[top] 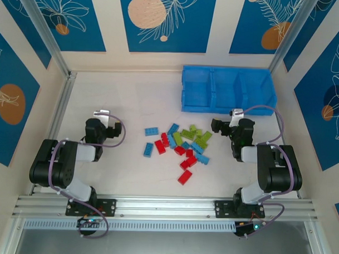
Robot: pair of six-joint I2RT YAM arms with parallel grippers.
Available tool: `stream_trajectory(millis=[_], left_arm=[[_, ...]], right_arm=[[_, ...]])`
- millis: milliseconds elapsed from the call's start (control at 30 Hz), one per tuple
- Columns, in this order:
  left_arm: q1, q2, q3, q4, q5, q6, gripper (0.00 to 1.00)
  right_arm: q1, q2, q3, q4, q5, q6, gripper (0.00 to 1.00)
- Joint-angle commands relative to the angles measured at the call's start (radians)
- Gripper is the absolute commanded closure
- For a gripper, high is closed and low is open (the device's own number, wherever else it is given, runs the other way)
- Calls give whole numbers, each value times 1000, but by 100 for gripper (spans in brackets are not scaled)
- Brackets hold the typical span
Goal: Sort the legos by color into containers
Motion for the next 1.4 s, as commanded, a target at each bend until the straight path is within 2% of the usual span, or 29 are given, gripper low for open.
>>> stream_trajectory(millis=[0, 67, 133, 233, 300, 400, 500, 533, 600, 667, 733, 800, 900, 1033, 1133, 1233, 1300, 1367], left_arm=[[0, -4, 21, 18, 17, 4, 0], [0, -5, 21, 18, 18, 4, 0], [0, -6, 18, 21, 18, 4, 0], [0, -22, 20, 8, 39, 12, 0], [-1, -85, 47, -92, 70, 28, 0], [-12, -212, 96, -265, 138, 64, 0], [-47, -343, 146, -360, 152, -9, 0], [-70, -369, 191, -434, 131, -31, 0], [-134, -376, 350, -688, 44, -99, 0], [-189, -340, 469, -841, 46, -141, 0], [-261, -327, 490, -815, 72, -182, 0], [-344, -308, 499, -776, 68, -212, 0], [-438, -258, 542, -791, 68, -191, 0], [-491, -199, 577, -792, 122, -167, 0], [-505, -167, 600, -803, 150, -137, 0], [-507, -147, 616, -803, 165, -124, 0], [-509, -133, 630, -810, 180, -118, 0], [-509, -124, 639, -811, 195, -115, 0]], right_arm=[[-6, -3, 8, 14, -20, -23, 1], [-2, -43, 37, -68, 11, -15, 1], [1, -132, 117, -304, 54, 19, 1], [2, -256, 288, -769, 135, 239, 1], [9, -309, 410, -1071, 95, 394, 1], [37, -317, 568, -1418, -8, 497, 1], [94, -293, 660, -1617, -116, 504, 1], [114, -279, 677, -1659, -138, 500, 1], [170, -236, 718, -1759, -135, 493, 1], [217, -190, 740, -1819, -76, 496, 1], [250, -153, 726, -1821, -21, 515, 1], [257, -105, 722, -1814, -22, 547, 1], [275, -31, 711, -1762, -7, 547, 1], [254, 83, 750, -1740, -74, 599, 0], [267, 115, 765, -1687, -85, 639, 11], [261, 146, 763, -1676, 7, 700, 30], [229, 145, 735, -1649, 26, 751, 34], [197, 135, 700, -1570, -20, 763, 40]])
